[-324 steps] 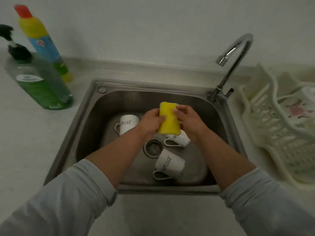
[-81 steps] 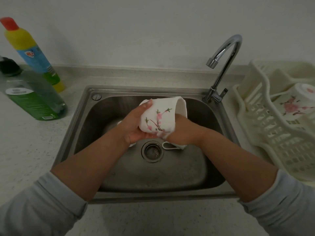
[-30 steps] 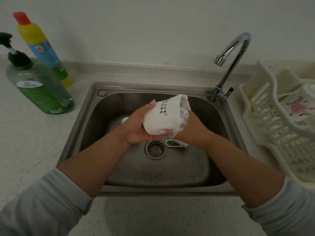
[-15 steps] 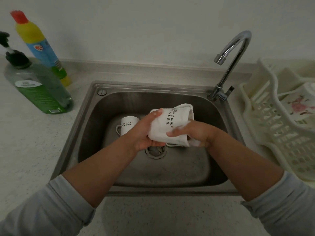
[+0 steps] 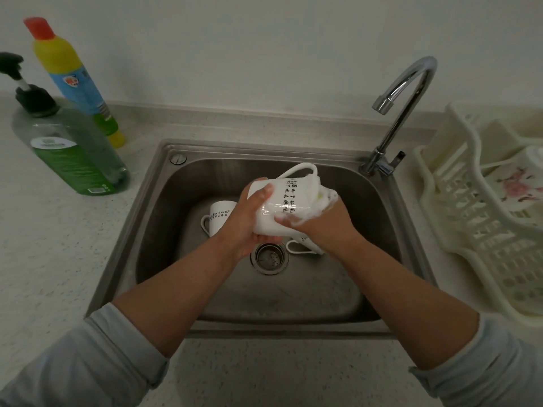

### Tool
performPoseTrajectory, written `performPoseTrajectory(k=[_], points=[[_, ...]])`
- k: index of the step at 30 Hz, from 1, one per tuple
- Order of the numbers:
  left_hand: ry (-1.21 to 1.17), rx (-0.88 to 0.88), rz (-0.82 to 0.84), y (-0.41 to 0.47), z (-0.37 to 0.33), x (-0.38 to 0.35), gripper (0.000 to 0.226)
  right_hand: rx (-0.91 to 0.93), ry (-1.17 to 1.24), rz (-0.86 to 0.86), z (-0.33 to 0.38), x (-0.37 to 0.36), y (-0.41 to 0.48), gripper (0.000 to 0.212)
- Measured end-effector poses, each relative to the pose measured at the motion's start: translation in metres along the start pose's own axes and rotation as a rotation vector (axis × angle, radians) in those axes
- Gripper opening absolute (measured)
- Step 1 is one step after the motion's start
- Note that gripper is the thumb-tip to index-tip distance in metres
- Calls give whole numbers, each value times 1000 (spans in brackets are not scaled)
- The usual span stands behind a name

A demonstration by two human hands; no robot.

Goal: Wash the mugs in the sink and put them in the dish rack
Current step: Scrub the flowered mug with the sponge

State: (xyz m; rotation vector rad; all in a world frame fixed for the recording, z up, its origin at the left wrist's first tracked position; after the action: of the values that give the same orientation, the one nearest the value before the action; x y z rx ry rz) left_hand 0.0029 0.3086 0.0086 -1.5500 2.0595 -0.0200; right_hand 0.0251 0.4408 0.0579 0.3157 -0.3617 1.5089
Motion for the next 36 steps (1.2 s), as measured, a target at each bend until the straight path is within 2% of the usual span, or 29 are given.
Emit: performPoseTrajectory(k=[3,7,9,11,15,19,21,24,26,28,29,32,34,36], points=[[86,-93,-16,-1,-5,0,44,-33,35,-6,3,2,-1,54],[219,-229,-45,-4,-12,-3,38,-271,471,250,8,4,-6,19],[209,-236,-17,-5,-10,-5,33,-389,621,365,11,6,-4,19],[176,-222,17,-4,-5,-7,39,-457,659,457,14,10,-4,24],[83,-225,15,-4,-1,-12,84,-459,772,508,13,11,-4,35],[115,-293,4,-4,-5,-5,69,-309,792,463,5,8,1,43],[108,-267,44,-2,-7,-1,56,-234,743,421,-2,8,6,47],[-4,-13,169,2,-17,7,54,-28,316,373,0,17,8,48],[43,205,234,2,-26,12,59,93,54,390,6,19,7,47],[53,332,251,3,-30,15,69,151,-63,391,10,19,7,47],[46,356,240,2,-29,11,65,154,-67,398,11,19,7,47],[-18,366,107,-3,-23,-5,28,98,-57,466,11,17,9,50],[-67,330,12,-1,-19,-9,19,-21,-19,527,6,14,9,47],[-83,260,36,-1,-16,-12,15,-142,48,577,1,10,7,43]])
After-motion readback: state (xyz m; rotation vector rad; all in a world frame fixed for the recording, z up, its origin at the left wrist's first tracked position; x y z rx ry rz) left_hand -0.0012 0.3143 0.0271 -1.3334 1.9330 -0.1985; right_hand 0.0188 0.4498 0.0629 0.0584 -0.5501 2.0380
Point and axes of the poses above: each hand's wrist, its own y-axis towards the middle knuckle, its own x-axis out of the back of the hand, z = x × y, the point moved 3 cm from there along y, towards the middle knuckle, and after that the axes turned 3 degrees about y, right-handed, at the moved point
